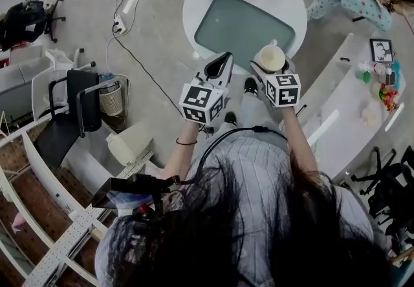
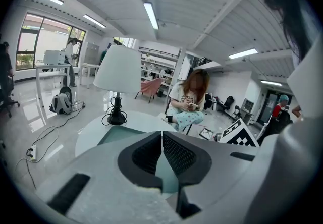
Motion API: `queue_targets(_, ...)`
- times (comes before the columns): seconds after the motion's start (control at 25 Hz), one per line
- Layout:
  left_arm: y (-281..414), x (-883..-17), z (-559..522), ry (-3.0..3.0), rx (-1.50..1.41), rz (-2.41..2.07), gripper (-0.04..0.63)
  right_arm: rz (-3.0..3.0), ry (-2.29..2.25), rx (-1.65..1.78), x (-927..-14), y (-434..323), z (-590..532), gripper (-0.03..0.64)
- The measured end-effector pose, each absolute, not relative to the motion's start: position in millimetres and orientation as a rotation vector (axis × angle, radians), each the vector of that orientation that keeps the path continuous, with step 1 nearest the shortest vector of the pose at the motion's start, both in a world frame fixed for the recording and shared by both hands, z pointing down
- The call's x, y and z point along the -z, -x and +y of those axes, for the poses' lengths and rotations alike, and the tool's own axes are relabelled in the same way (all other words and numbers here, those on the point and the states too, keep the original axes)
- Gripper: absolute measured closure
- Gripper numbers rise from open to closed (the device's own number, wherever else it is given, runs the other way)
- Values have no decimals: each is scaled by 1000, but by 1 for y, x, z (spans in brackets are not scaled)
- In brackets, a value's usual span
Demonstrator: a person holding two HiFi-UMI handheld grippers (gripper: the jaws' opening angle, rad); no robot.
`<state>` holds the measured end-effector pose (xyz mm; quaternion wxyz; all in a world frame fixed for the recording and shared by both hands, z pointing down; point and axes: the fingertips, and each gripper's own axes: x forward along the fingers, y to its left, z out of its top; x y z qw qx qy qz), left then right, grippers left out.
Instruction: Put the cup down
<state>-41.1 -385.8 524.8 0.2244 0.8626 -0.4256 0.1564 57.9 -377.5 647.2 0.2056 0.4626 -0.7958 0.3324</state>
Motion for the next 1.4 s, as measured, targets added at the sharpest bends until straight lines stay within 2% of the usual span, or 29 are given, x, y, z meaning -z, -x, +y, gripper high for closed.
queue_targets(0.68, 44, -534, -383, -2350, -479, -1167, 578, -2142, -1239, -834, -690, -47, -382, 184)
queue_targets(1.4, 60, -536, -373, -2327, -469, -1200, 578, -2164, -1212, -666, -697, -40, -378, 184)
